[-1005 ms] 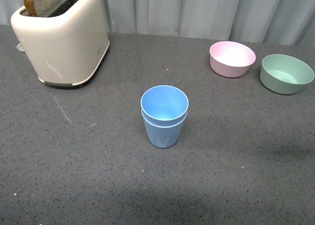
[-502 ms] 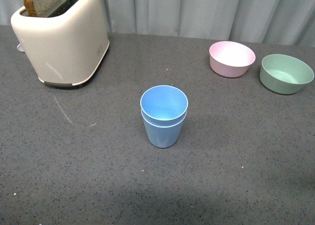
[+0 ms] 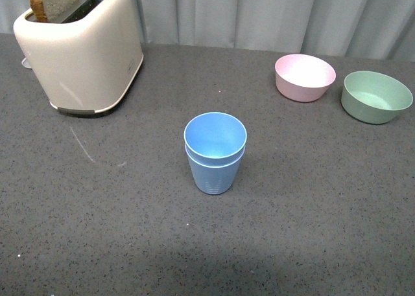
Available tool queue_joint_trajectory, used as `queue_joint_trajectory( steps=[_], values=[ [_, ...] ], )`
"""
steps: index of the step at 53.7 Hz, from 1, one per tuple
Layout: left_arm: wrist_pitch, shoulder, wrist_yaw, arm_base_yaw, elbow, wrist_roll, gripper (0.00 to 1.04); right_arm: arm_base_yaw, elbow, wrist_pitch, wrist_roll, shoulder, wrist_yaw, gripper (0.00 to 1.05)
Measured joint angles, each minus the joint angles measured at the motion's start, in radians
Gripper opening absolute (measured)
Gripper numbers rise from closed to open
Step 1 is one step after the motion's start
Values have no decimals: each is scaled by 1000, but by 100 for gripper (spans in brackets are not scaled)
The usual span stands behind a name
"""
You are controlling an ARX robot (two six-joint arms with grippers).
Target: Stack blue cups with both arms
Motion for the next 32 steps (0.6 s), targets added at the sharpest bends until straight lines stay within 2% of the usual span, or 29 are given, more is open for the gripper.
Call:
queue_joint_trajectory(
  steps=[9,32],
  values=[
    [0,0,0,0,0,0,98,0,0,-115,0,-123,0,1],
    [0,0,0,0,0,0,98,0,0,-288,0,-302,0,1]
  ],
)
